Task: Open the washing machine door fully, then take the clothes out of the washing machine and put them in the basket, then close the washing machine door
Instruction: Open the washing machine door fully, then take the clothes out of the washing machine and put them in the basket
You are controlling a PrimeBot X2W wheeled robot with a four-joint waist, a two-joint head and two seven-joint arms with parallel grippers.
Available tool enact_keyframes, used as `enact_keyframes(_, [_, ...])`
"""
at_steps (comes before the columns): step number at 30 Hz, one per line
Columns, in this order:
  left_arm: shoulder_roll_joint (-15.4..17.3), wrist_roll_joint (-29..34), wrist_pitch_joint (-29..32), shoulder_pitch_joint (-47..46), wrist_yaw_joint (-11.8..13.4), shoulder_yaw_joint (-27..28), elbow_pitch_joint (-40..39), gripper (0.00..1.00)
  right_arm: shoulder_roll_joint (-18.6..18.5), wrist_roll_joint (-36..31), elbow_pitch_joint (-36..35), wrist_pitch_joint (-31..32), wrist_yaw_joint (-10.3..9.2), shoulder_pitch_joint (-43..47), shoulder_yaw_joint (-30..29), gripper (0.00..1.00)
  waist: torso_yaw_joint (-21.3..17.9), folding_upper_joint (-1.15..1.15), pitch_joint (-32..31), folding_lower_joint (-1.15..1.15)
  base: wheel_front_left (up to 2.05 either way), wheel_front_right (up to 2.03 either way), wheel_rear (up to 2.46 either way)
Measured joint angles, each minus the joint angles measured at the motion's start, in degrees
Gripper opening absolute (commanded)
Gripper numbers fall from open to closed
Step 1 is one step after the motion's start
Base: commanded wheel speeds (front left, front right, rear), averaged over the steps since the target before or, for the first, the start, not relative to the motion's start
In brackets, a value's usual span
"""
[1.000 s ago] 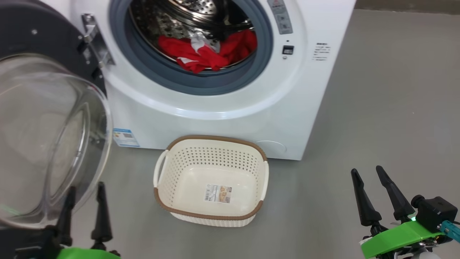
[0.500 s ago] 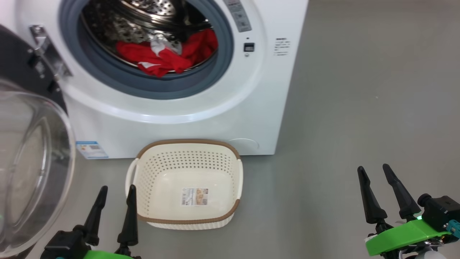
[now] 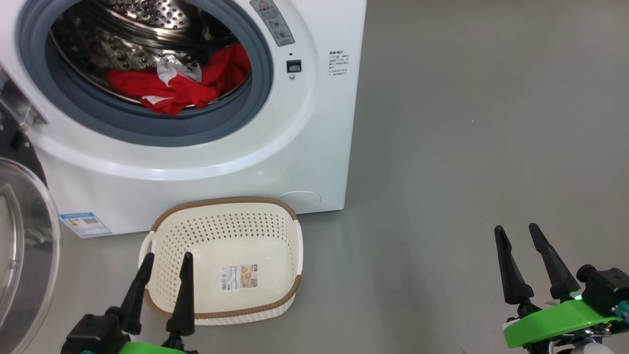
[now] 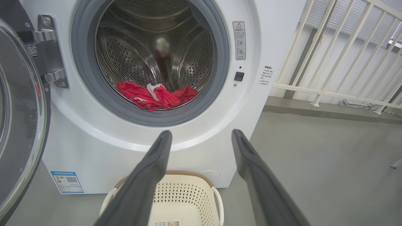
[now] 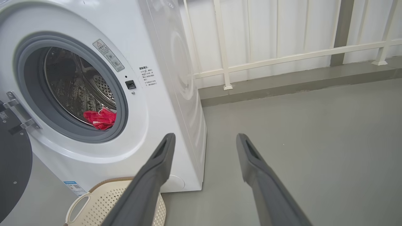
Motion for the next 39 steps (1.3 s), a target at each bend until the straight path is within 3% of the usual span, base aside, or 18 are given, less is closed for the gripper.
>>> enact_keyframes(24, [0.42, -0.6, 0.0, -0.03, 0.0, -0.37, -0.63, 1.0, 0.52, 0.0, -0.11, 0.0, 0.0, 0.99, 0.05, 1.0, 0.08, 0.0, 0.17, 0.0, 0.01, -0.01, 0.0])
enact_keyframes(39, [0.41, -0.56, 0.0, -0.32, 0.0, -0.57, -1.0, 1.0, 0.52, 0.0, -0.13, 0.0, 0.0, 0.91, 0.12, 1.0, 0.14, 0.0, 0.88, 0.0, 0.88, -0.89, 0.0])
